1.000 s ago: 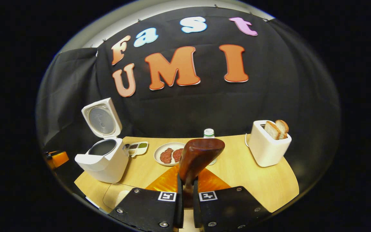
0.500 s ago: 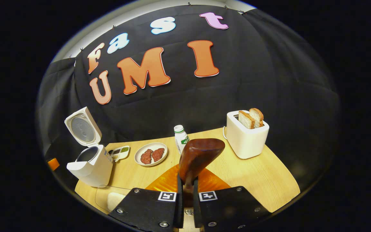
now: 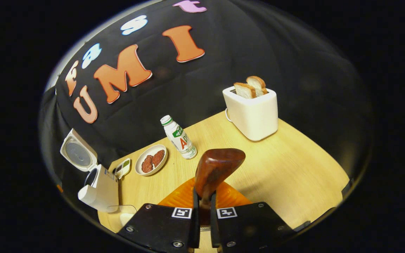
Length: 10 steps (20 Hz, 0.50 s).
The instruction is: Close the left gripper, press the button to open the rice cooker; take a wooden spoon from the chopstick holder with the right hand, scoop a spoonful of rice and pour it into the rice cooker, then put the wooden spoon back into the chopstick holder.
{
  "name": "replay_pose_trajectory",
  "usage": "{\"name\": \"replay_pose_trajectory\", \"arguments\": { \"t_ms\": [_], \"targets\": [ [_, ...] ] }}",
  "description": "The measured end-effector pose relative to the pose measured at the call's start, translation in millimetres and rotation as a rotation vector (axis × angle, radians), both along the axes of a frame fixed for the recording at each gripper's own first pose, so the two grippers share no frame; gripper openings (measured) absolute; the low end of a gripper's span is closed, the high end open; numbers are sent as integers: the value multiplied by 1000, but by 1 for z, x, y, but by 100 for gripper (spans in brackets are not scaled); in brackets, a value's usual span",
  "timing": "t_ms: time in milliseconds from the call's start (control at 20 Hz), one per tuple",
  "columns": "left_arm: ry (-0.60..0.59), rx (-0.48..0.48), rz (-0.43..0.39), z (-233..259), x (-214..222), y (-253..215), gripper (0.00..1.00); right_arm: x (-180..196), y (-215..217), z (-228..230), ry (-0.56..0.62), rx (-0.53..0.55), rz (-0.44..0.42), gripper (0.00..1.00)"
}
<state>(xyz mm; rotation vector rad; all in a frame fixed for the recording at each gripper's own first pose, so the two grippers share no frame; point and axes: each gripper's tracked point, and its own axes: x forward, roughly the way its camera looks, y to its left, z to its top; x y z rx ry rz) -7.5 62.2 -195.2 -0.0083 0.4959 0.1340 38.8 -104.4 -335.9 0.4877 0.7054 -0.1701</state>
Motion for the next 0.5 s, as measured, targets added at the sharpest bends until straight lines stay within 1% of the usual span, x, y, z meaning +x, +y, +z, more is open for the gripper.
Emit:
{"name": "replay_pose_trajectory", "arguments": {
  "t_ms": [50,100,150,200,250,300,350,450,500],
  "targets": [
    [-2,0,9,2,3,4,94,3,-4,-4,1,18,-18,12],
    [-10,2,19,6,7,9,94,0,-5,-10,18,25,-23,12],
    [-20,5,26,11,12,13,98,-1,-3,-15,19,33,-21,12],
    [-30,10,31,16,17,18,94,0,-2,-17,18,37,-24,12],
    [-41,13,38,21,22,21,97,-1,-1,-19,17,36,-22,12],
    [-52,11,43,25,27,25,94,-3,0,-23,20,26,-19,11],
    [-59,-1,45,29,33,28,97,-5,4,-27,29,20,-8,13],
    [-61,-70,58,36,47,33,97,-10,8,-29,40,9,11,15],
    [-65,-101,67,43,55,37,94,-6,7,-27,32,15,4,16]
  ]
}}
